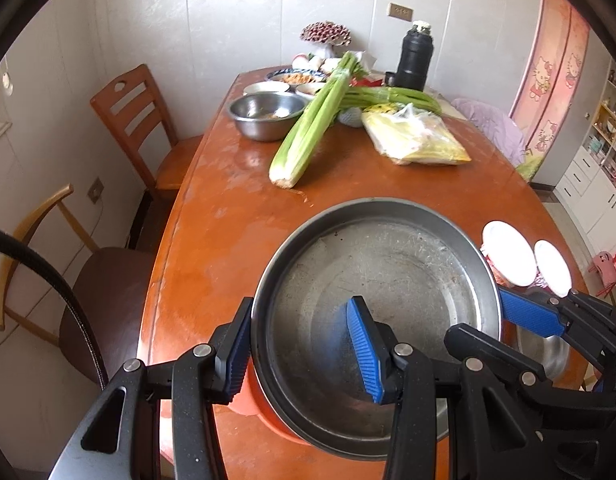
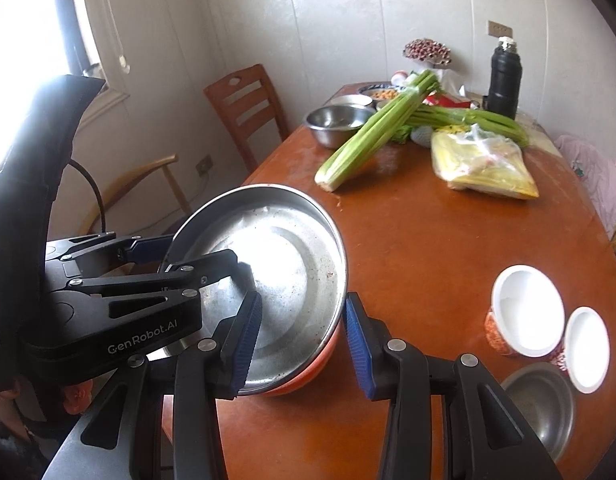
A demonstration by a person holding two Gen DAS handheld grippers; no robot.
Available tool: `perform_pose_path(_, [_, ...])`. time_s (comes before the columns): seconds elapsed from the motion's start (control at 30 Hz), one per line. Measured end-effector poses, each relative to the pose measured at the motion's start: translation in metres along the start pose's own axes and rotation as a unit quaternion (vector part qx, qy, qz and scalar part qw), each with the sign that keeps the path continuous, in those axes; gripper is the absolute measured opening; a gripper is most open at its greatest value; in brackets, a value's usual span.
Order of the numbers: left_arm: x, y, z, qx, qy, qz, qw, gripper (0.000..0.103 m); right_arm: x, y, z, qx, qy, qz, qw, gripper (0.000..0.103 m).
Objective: Organize plates and bowls
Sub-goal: 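Carry the silver plate with the right gripper over the orange plate stack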
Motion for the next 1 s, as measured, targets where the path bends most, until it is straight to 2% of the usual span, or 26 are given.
perform_pose_path(0.4, [-0.019,0.020,-0.020,-0.021,0.002,0.036,0.9991,0.045,-0.008,0.039,-0.019,-0.034,-0.017,0.020,0.999,0.044])
perform_pose_path(0.77, [-0.023,0.048,-0.046,-0.057,-0.009,0.029,0.9979,0.045,0.002,0.073,-0.044,-0.077,-0.021,0.020,0.997,0.044])
perform_pose_path(1.0, [-0.023,0.057,-0.053,-0.067,-0.017,0.023,0.9974,0.045,0.005,0.081,-0.049,-0.085,-0.020,0.018,0.996,0.044])
Point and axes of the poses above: each gripper's, at about its wrist camera, not at the fingertips, and y roughly the way its jaws point, x to its right, z to its top, the point moved 8 cm from there along y, roughly the way its jaws point, and after that the axes turned 14 degrees about x, right-handed, at the moved point
